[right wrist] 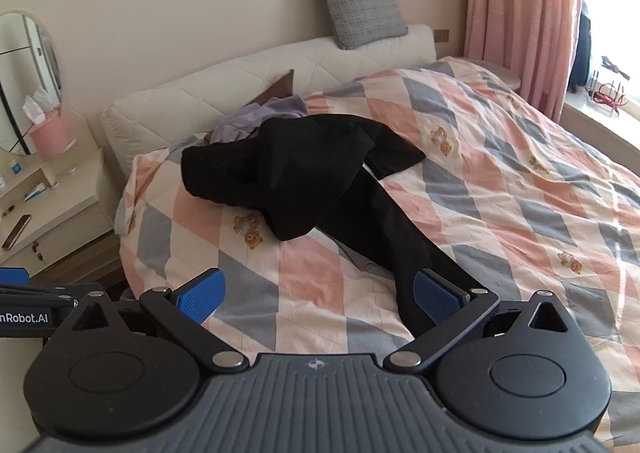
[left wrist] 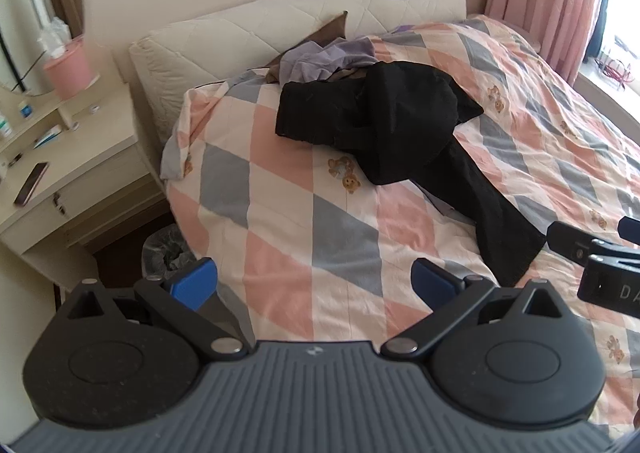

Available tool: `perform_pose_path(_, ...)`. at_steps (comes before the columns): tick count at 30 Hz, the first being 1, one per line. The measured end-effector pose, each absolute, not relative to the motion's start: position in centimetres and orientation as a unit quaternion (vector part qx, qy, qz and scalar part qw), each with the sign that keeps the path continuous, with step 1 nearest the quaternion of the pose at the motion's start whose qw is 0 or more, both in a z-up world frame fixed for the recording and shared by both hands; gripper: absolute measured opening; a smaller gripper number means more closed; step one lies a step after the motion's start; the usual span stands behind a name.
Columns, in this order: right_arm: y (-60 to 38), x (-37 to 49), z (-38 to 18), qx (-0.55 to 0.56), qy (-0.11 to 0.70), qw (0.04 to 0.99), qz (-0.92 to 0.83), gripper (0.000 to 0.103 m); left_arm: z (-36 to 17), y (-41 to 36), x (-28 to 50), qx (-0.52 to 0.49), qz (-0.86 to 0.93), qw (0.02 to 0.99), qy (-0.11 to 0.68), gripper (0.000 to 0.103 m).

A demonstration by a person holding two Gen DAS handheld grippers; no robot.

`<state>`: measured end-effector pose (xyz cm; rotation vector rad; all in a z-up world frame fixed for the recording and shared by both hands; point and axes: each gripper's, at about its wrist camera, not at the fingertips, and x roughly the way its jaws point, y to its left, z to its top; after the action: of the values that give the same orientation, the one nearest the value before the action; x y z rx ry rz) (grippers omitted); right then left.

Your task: Fold clothes

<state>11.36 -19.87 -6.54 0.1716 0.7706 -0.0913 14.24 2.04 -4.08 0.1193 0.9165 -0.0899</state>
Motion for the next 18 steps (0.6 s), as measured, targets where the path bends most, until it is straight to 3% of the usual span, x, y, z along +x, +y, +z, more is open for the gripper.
perform_pose_path(12, -18.2, 21.3, -12.7, 0.139, 0.443, 0.881, -0.091, 0.103, -9.2, 6.1, 28.9, 0.077, -0.09, 0.851, 0.512, 0.102)
perform_pose_path(18, -18.9, 25.9, -15.9, 0.204, 0.439, 0.87, -0.091, 0.103, -10.3, 7.3, 35.9, 0.064, -0.096, 0.851, 0.513, 0.102)
